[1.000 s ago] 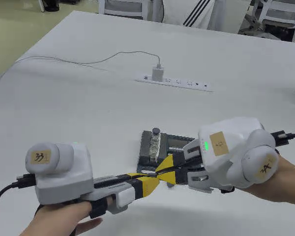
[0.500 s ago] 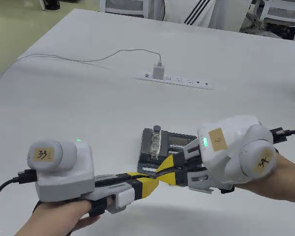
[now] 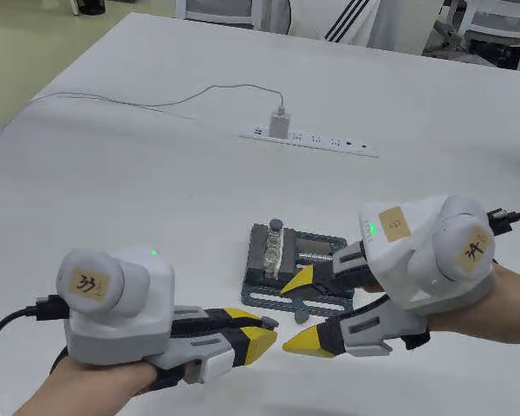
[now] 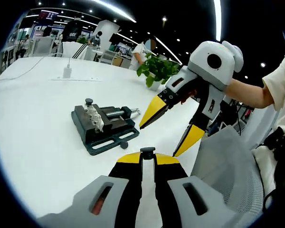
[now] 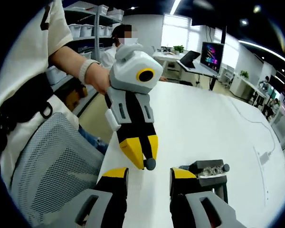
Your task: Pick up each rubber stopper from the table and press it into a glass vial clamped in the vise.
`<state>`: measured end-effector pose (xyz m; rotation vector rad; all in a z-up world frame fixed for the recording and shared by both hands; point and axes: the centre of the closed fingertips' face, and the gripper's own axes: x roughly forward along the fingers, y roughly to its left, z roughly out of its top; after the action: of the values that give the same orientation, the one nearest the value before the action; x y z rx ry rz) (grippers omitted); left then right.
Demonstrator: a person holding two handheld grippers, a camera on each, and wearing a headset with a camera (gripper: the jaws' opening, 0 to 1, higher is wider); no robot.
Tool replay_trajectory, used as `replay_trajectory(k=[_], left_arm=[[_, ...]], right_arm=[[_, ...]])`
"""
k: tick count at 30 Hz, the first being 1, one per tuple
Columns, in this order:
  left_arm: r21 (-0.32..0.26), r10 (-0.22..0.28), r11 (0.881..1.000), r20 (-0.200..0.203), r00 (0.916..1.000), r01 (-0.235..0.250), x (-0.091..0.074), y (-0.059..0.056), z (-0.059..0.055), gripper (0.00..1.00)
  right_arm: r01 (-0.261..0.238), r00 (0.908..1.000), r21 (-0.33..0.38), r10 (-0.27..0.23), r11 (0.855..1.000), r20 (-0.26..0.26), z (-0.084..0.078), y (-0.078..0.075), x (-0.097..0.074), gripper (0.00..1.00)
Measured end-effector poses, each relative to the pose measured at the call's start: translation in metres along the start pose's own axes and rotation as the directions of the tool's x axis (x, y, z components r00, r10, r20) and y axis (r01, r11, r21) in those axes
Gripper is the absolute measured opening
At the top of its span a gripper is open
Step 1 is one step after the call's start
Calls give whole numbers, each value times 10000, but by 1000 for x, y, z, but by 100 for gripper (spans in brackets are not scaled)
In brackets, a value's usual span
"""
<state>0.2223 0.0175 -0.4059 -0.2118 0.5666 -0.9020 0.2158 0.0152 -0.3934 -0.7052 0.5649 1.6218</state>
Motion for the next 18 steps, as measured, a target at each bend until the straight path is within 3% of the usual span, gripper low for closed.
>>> replay_trajectory(k=[3,6,9,11,14,17,18], left_arm=[[698,-236,9972,-207,9995,250,0,-5,-1,5],[1885,-305,9812,-588,9978,411,0,-7,-3,5],[2801,-384,9579,-906,9951,625,1,-9,-3,5],[3543,-415,9318,-1110,9929,786,2,-11,-2,5],[3857,-418,9184,-1271,9910,882,3,-12,1,5],[4602,-448,8815,-1408,9890,1054,5,-13,6,5],[4538,-483,8846,-1397,9890,1073,6,-15,6,5]], right_arm=[[-203,9998,135,204,9997,-27,-2,4,0,34],[-381,9993,338,380,9987,44,-1,8,-1,34],[-421,9991,348,421,9985,27,0,8,-1,33],[-486,9988,377,485,9981,33,0,9,-1,32],[-495,9988,366,493,9981,52,1,9,-1,29],[-485,9988,483,481,9977,103,1,7,-2,27],[-483,9988,538,477,9974,120,1,7,-2,26]])
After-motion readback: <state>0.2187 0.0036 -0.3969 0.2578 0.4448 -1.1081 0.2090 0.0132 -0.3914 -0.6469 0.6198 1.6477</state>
